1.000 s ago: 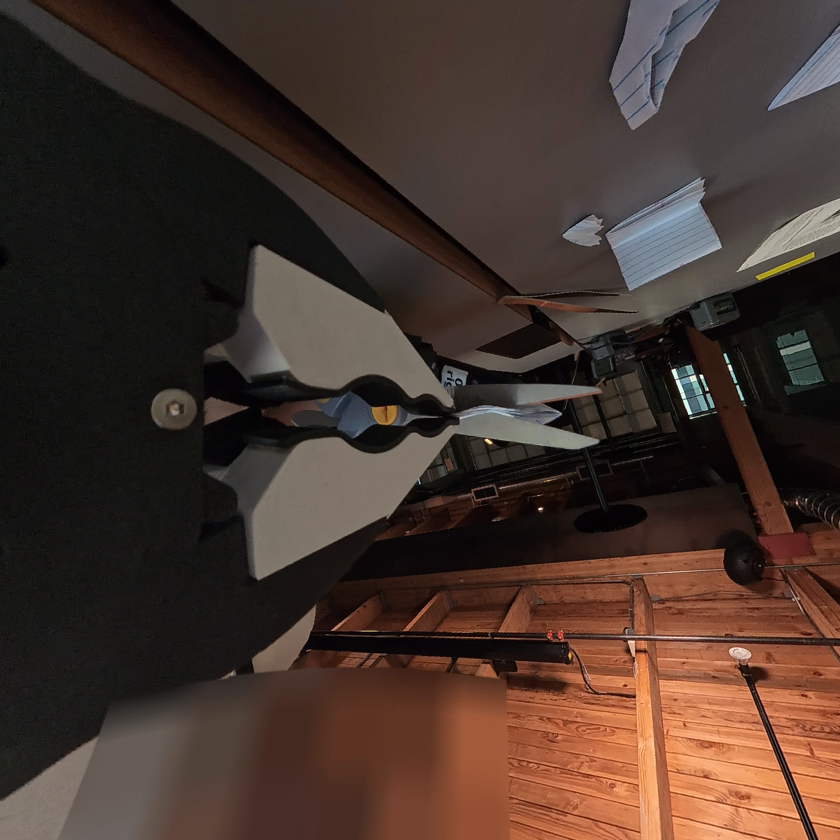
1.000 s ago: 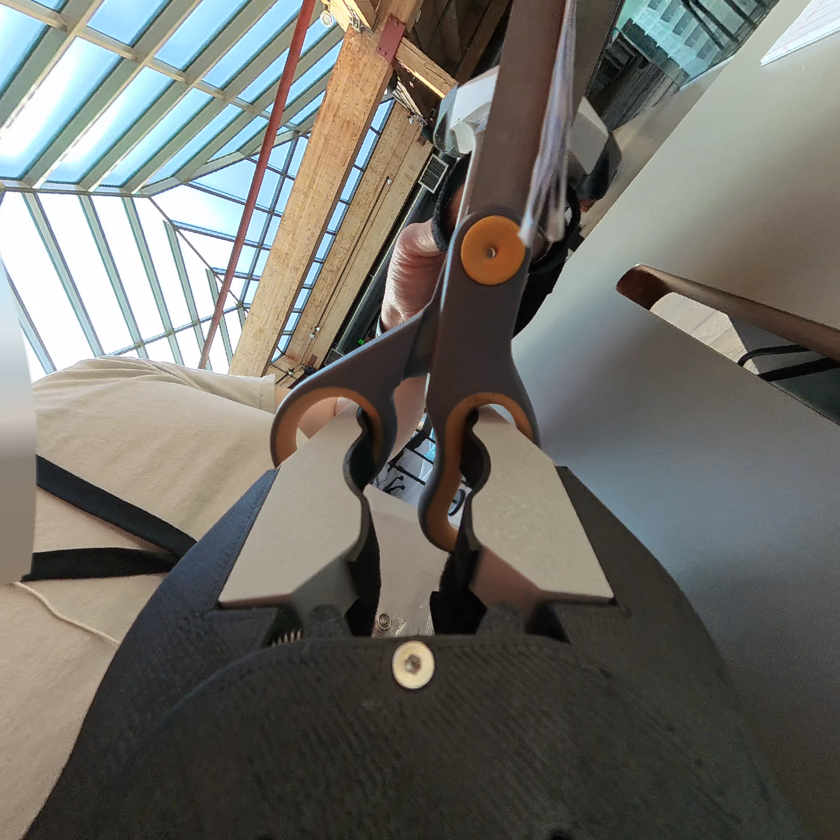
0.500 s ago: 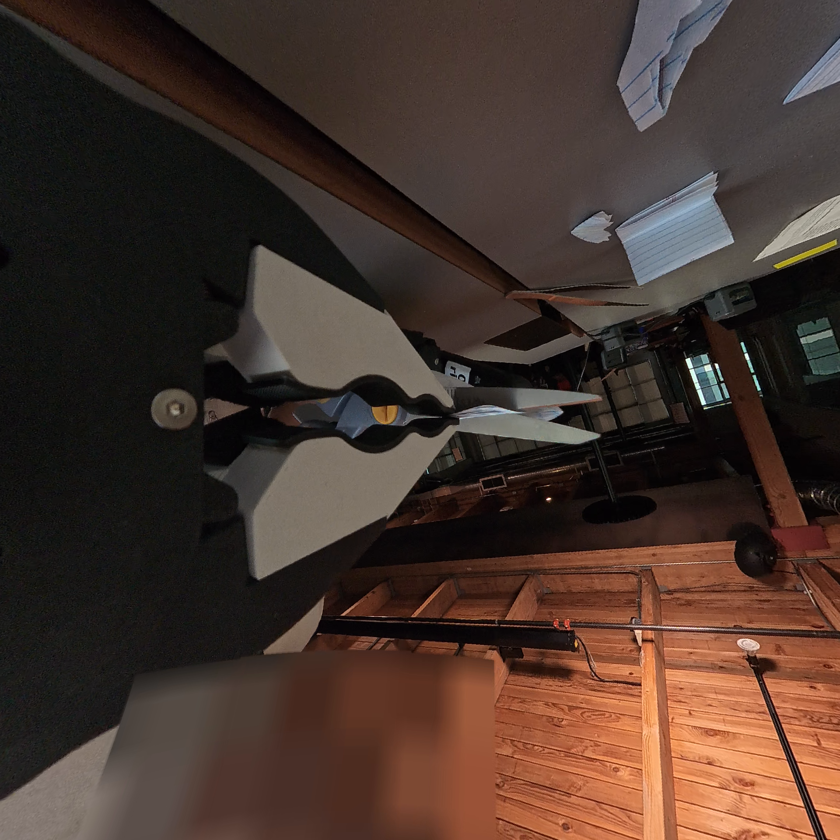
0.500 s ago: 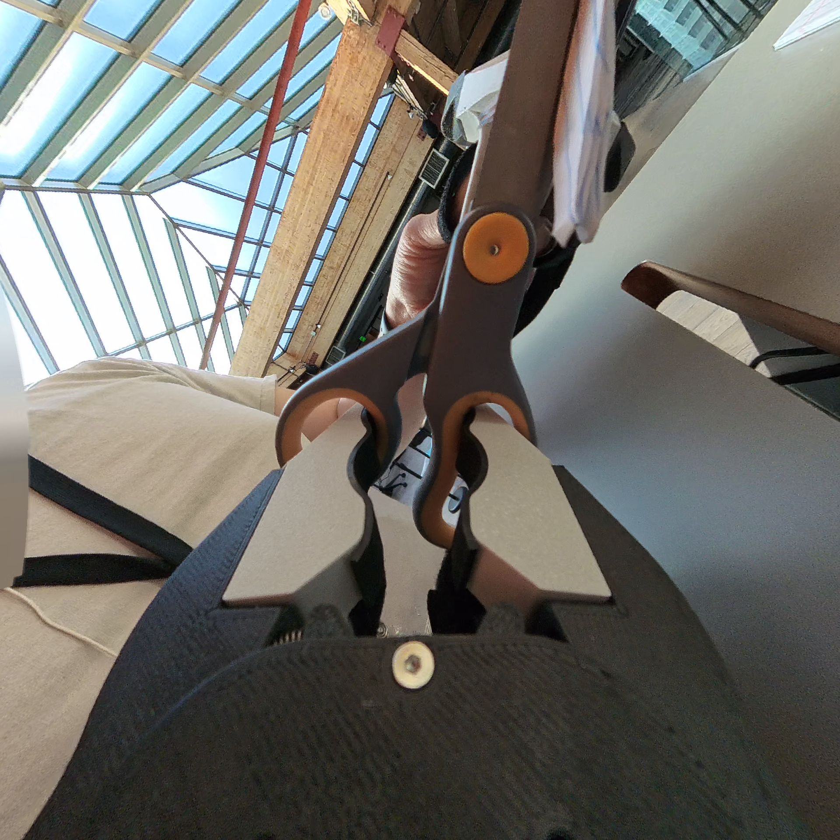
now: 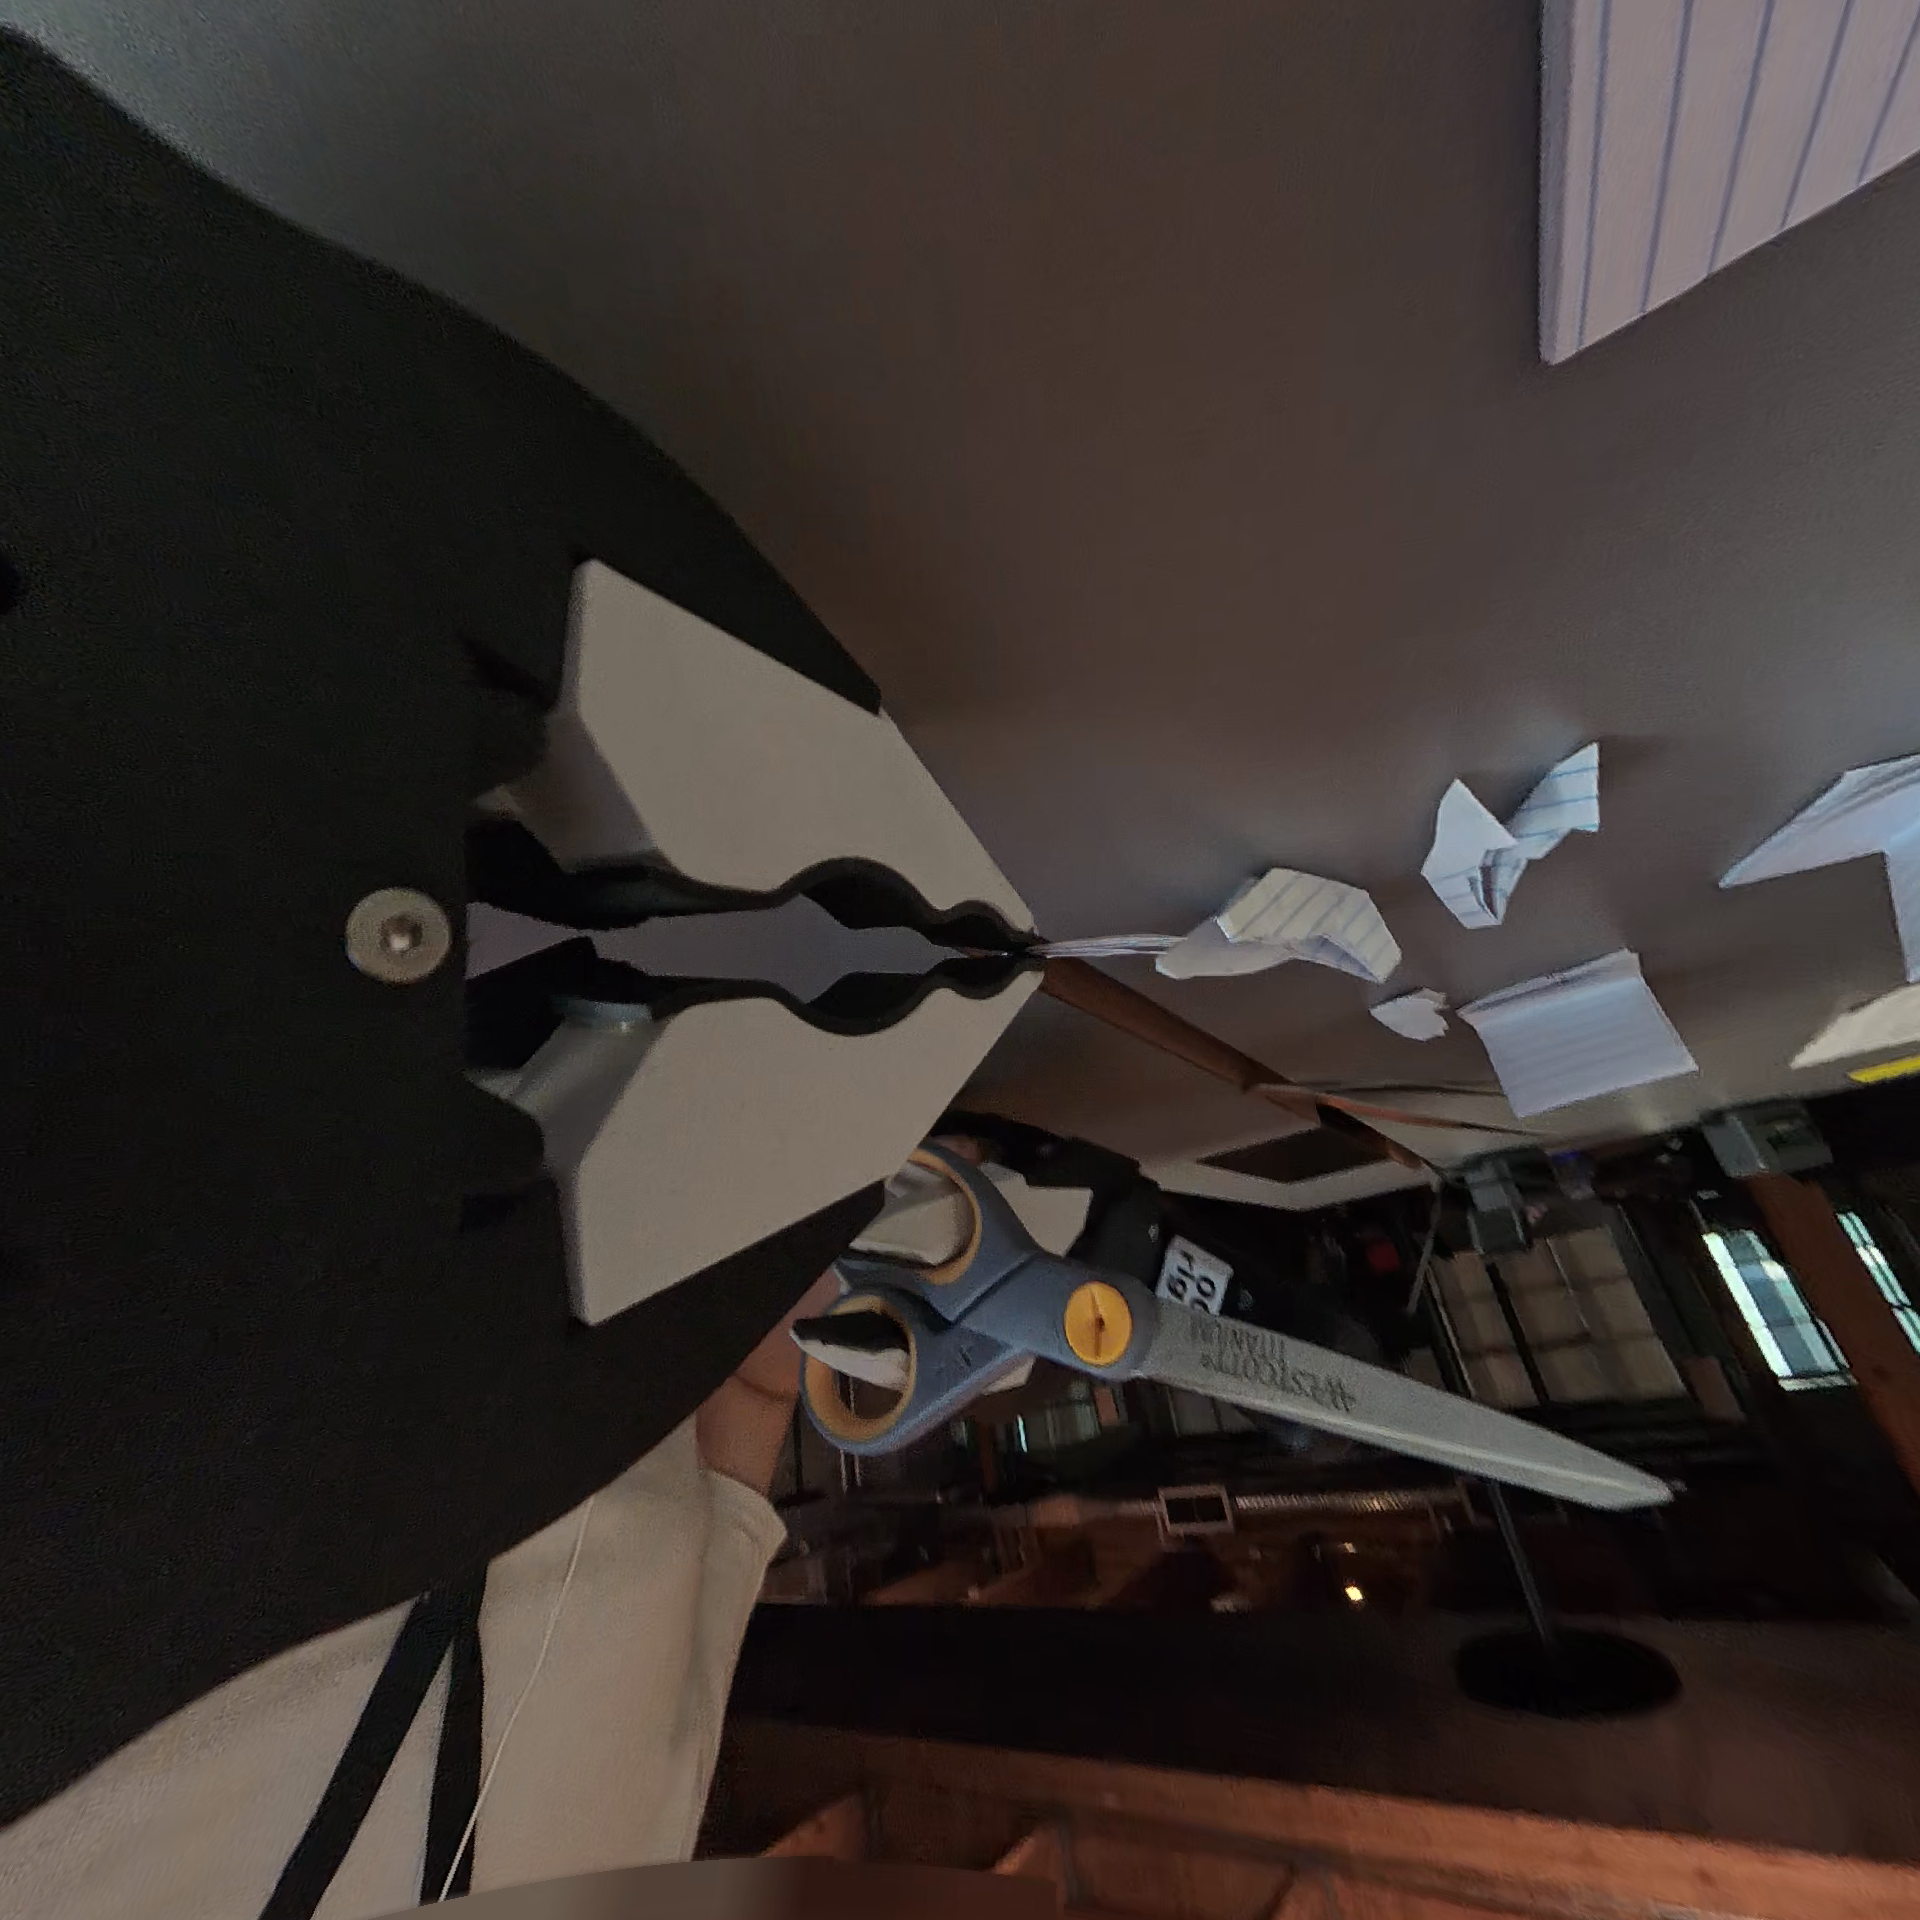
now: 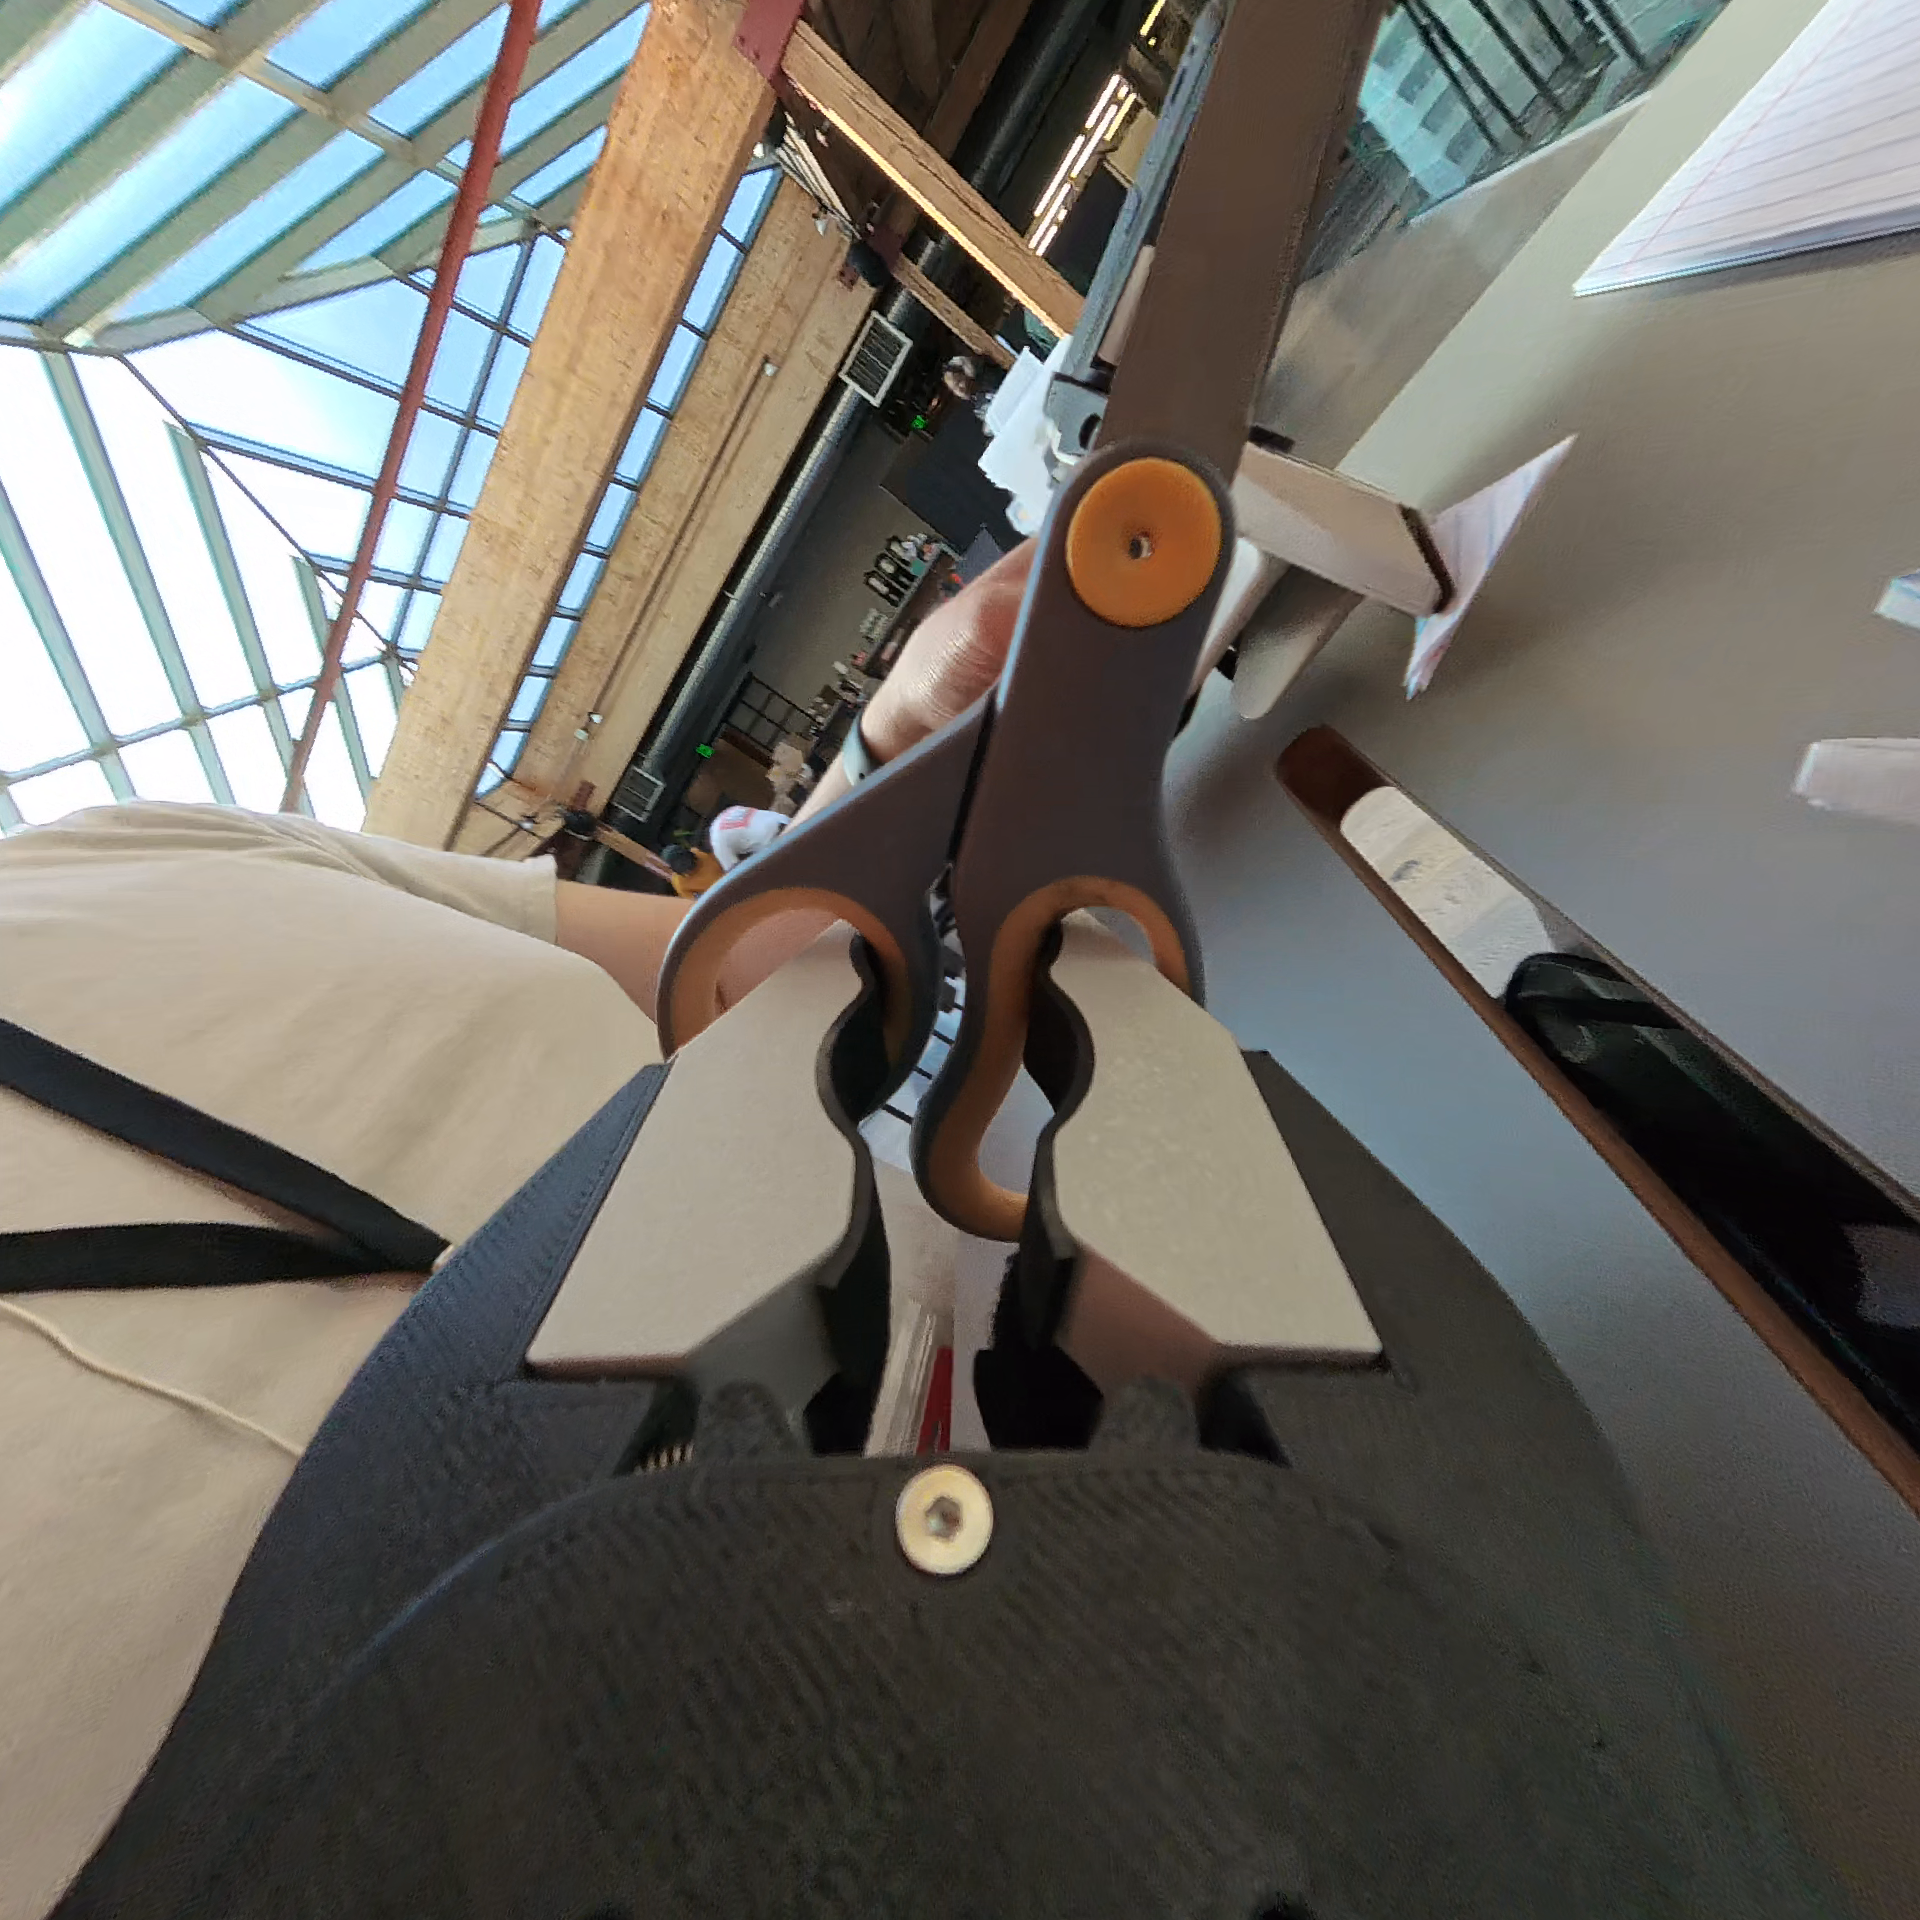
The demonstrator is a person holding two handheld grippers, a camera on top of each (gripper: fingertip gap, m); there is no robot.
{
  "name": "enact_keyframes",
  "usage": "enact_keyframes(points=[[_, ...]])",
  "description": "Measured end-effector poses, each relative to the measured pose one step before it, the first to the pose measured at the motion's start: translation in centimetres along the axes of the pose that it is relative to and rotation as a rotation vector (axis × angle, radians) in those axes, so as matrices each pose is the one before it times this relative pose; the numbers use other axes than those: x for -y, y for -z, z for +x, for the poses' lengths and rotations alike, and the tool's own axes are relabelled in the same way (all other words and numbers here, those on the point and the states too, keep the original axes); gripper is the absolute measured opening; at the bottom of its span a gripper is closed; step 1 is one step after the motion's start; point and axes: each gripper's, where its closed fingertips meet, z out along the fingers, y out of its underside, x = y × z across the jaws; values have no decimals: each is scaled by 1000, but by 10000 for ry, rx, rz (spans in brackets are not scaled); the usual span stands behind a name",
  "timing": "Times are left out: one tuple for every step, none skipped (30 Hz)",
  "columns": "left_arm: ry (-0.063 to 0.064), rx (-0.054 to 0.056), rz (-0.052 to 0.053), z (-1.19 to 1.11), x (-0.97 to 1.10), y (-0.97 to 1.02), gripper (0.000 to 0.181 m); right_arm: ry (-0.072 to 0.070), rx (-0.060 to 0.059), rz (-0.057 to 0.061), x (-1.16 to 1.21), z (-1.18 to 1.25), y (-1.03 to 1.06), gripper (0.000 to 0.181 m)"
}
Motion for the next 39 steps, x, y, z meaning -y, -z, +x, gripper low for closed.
enact_keyframes(points=[[-348,366,-423,-376,-139,-39,0,196,-416,-117,-114,268,581,19],[-316,318,-405,-329,29,-108,0,96,-422,-112,-179,325,687,19],[-294,364,-390,-429,138,-145,7,49,-411,-44,-151,349,766,20],[-294,366,-340,-452,256,-138,25,76,-519,-18,-134,481,858,19],[-304,277,-281,-312,292,-47,39,100,-611,-30,-131,626,951,20],[-280,184,-187,-178,336,41,41,65,-614,7,-67,671,989,20],[-224,192,-45,-162,455,150,47,33,-627,27,-40,764,983,20],[-215,267,51,-212,498,251,54,14,-685,3,-71,899,951,20],[-324,268,132,-32,519,311,58,-27,-758,-57,-155,1110,883,20],[-465,169,209,344,563,223,57,-94,-745,-141,-215,1204,734,20],[-524,49,177,682,518,-16,56,-105,-680,-265,-320,1193,506,20],[-555,-58,32,913,353,-367,52,-51,-636,-395,-393,1126,265,20],[-591,-46,-180,863,117,-738,47,-9,-632,-483,-409,1048,53,20],[-598,96,-357,489,-71,-1004,46,-46,-560,-526,-354,943,-97,20],[-536,191,-349,153,-37,-1101,46,-98,-97,-293,130,213,-128,20],[-380,165,-205,38,163,-1044,47,-79,93,-95,480,-124,-103,20],[-202,20,-54,170,363,-899,46,-16,-122,-221,348,184,-132,20],[-115,-104,36,357,473,-686,43,141,-321,-191,400,462,-71,20],[-128,43,-27,137,322,-541,37,129,-312,-134,458,528,-24,20],[-154,293,-213,-246,-17,-470,31,-21,-123,-220,313,438,-23,20],[-157,396,-325,-376,-257,-401,29,-133,93,-250,238,279,-52,20],[-160,377,-285,-339,-273,-355,28,-131,187,-202,270,190,-102,20],[-126,279,-254,-217,-286,-314,20,-100,325,-225,260,-59,-87,20],[-57,151,-286,-61,-361,-278,12,-16,190,-195,324,32,-87,20],[38,113,-155,-34,-157,-135,0,122,-43,-155,403,224,-52,20],[168,176,7,-165,84,54,0,259,-112,-101,442,208,-5,20],[266,175,14,-204,58,150,0,244,-8,-42,519,92,43,20],[315,81,115,-66,170,243,0,104,210,14,575,-79,59,20],[357,-5,233,70,306,306,0,-19,395,-3,544,-222,50,21],[392,-32,246,119,313,322,0,-77,337,-104,416,-28,-11,21],[392,31,212,76,261,308,0,-131,55,-228,188,436,-62,22],[337,45,202,140,240,311,0,-24,-136,-241,92,643,-101,24],[271,29,201,259,244,310,0,120,-119,-118,144,566,-91,21],[240,91,194,212,211,310,0,-5,243,63,279,7,-13,22],[229,150,178,131,176,331,0,5,133,44,198,121,31,22],[226,148,172,126,119,340,0,7,111,25,119,121,58,22],[230,102,145,194,39,328,0,15,71,-113,-120,75,117,22],[219,58,106,262,-59,305,0,190,-19,-315,-378,53,152,22],[185,46,98,277,-109,276,0,378,-151,-415,-404,98,171,22]])
